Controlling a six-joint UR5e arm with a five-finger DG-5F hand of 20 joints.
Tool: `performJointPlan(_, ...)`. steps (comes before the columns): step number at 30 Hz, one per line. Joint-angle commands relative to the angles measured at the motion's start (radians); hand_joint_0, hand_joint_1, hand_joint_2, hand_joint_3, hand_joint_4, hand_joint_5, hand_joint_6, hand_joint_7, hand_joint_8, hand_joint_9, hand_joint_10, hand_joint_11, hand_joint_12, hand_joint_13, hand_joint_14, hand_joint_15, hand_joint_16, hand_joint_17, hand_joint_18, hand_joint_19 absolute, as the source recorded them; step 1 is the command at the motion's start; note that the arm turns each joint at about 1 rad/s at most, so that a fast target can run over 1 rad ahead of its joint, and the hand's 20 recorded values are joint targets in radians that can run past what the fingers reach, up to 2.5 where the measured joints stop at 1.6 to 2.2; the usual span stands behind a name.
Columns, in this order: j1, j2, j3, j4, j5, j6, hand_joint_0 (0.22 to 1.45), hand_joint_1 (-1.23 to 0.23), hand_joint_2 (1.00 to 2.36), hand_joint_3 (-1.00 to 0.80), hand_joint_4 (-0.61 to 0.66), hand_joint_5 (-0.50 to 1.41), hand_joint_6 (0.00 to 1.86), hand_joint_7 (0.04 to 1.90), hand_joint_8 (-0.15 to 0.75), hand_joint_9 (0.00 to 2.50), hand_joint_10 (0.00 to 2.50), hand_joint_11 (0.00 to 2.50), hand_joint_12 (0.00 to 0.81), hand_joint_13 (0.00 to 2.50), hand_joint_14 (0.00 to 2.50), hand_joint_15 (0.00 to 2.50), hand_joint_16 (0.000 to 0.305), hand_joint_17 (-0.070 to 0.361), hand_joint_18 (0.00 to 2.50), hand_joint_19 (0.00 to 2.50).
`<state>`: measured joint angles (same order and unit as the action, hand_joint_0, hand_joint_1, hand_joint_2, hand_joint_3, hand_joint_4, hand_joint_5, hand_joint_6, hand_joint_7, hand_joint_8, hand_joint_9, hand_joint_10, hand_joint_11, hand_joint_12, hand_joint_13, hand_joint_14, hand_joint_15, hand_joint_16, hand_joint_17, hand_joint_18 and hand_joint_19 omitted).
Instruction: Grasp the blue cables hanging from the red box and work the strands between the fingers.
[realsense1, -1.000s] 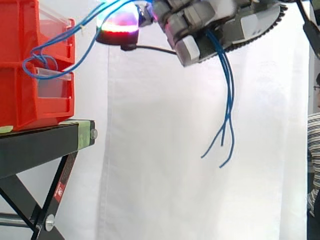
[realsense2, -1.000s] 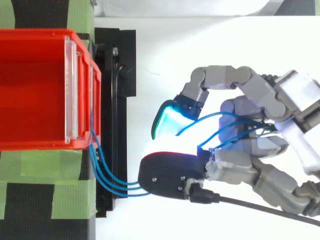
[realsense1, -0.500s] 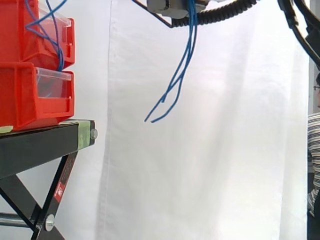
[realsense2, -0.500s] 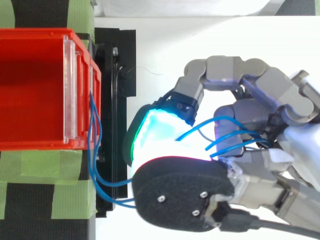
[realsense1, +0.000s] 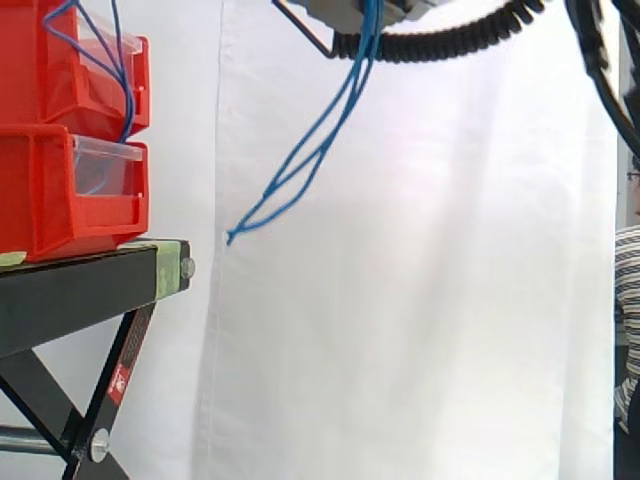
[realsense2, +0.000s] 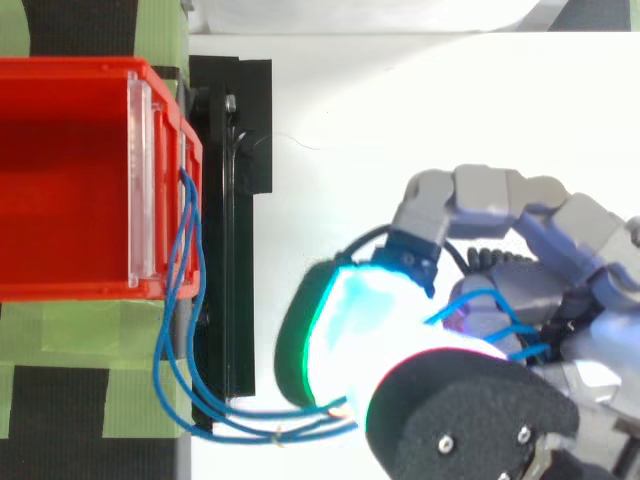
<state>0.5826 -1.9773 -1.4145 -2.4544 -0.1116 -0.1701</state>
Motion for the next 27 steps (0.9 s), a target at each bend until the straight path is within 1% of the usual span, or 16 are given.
performJointPlan(1, 0.017, 0.000, -0.032, 0.002, 0.001, 0.038, 0.91, -0.60, 1.01, -0.63, 0.24, 0.16, 0.96, 1.23, 0.384, 0.99, 2.50, 2.50, 0.419, 1.08, 2.50, 1.64, 0.046, 0.104, 1.46, 1.18)
performJointPlan(2, 0.017, 0.000, -0.032, 0.002, 0.001, 0.038, 0.91, -0.60, 1.01, -0.63, 0.24, 0.16, 0.96, 1.23, 0.384, 0.99, 2.50, 2.50, 0.419, 1.08, 2.50, 1.64, 0.046, 0.104, 1.46, 1.18)
performJointPlan(3, 0.022, 0.000, -0.041, 0.022, 0.003, 0.037, 0.91, -0.60, 1.01, -0.63, 0.24, 0.16, 0.96, 1.23, 0.384, 0.99, 2.50, 2.50, 0.419, 1.08, 2.50, 1.64, 0.046, 0.104, 1.46, 1.18)
performJointPlan(5, 0.025, 0.000, -0.050, 0.038, 0.003, 0.035, 0.91, -0.60, 1.01, -0.63, 0.24, 0.16, 0.96, 1.22, 0.384, 0.99, 2.50, 2.50, 0.419, 1.08, 2.50, 1.64, 0.046, 0.104, 1.46, 1.18)
performJointPlan(8, 0.034, -0.002, -0.080, 0.078, 0.004, 0.021, 0.91, -0.60, 1.01, -0.63, 0.24, 0.16, 0.96, 1.22, 0.384, 0.99, 2.50, 2.50, 0.419, 1.08, 2.50, 1.64, 0.046, 0.104, 1.46, 1.18)
performJointPlan(10, 0.039, -0.002, -0.092, 0.091, 0.004, 0.012, 0.91, -0.60, 1.01, -0.63, 0.24, 0.16, 0.96, 1.23, 0.384, 0.99, 2.50, 2.50, 0.419, 1.08, 2.50, 1.64, 0.046, 0.104, 1.46, 1.18)
performJointPlan(13, 0.040, -0.002, -0.098, 0.106, 0.004, -0.015, 0.91, -0.60, 1.01, -0.64, 0.24, 0.16, 0.96, 1.23, 0.384, 0.99, 2.50, 2.50, 0.419, 1.08, 2.50, 1.64, 0.046, 0.104, 1.46, 1.18)
performJointPlan(16, 0.039, 0.000, -0.096, 0.146, 0.004, -0.077, 0.91, -0.60, 1.01, -0.63, 0.24, 0.16, 0.96, 1.22, 0.384, 0.99, 2.50, 2.50, 0.419, 1.08, 2.50, 1.64, 0.046, 0.104, 1.46, 1.18)
performJointPlan(17, 0.034, 0.000, -0.098, 0.173, 0.006, -0.118, 0.91, -0.60, 1.01, -0.64, 0.25, 0.16, 0.96, 1.23, 0.384, 0.99, 2.50, 2.50, 0.419, 1.08, 2.50, 1.64, 0.046, 0.104, 1.46, 1.18)
performJointPlan(19, 0.029, -0.002, -0.098, 0.215, 0.006, -0.173, 0.91, -0.60, 1.01, -0.63, 0.24, 0.16, 0.96, 1.23, 0.384, 0.99, 2.50, 2.50, 0.419, 1.08, 2.50, 1.64, 0.046, 0.104, 1.46, 1.18)
performJointPlan(20, 0.026, -0.002, -0.096, 0.255, 0.006, -0.230, 0.91, -0.60, 1.01, -0.63, 0.24, 0.16, 0.96, 1.23, 0.384, 0.99, 2.50, 2.50, 0.419, 1.08, 2.50, 1.64, 0.046, 0.104, 1.46, 1.18)
performJointPlan(21, 0.026, -0.002, -0.096, 0.281, 0.006, -0.276, 0.91, -0.60, 1.01, -0.64, 0.24, 0.16, 0.96, 1.22, 0.384, 0.99, 2.50, 2.50, 0.419, 1.08, 2.50, 1.64, 0.046, 0.104, 1.46, 1.18)
performJointPlan(23, 0.026, -0.002, -0.098, 0.338, 0.018, -0.393, 0.91, -0.60, 1.01, -0.63, 0.24, 0.16, 0.96, 1.22, 0.384, 0.99, 2.50, 2.50, 0.419, 1.08, 2.50, 1.64, 0.046, 0.104, 1.46, 1.18)
performJointPlan(24, 0.026, -0.002, -0.098, 0.338, 0.018, -0.393, 0.91, -0.60, 1.01, -0.63, 0.24, 0.16, 0.96, 1.22, 0.384, 0.99, 2.50, 2.50, 0.419, 1.08, 2.50, 1.64, 0.046, 0.104, 1.46, 1.18)
performJointPlan(26, 0.026, -0.002, -0.096, 0.391, 0.033, -0.491, 0.91, -0.60, 1.01, -0.63, 0.24, 0.16, 0.96, 1.22, 0.384, 0.99, 2.50, 2.50, 0.419, 1.08, 2.50, 1.64, 0.046, 0.104, 1.46, 1.18)
performJointPlan(27, 0.025, -0.002, -0.098, 0.408, 0.038, -0.520, 0.91, -0.61, 1.01, -0.63, 0.24, 0.16, 0.95, 1.23, 0.384, 0.99, 2.50, 2.50, 0.419, 1.08, 2.50, 1.64, 0.046, 0.104, 1.46, 1.18)
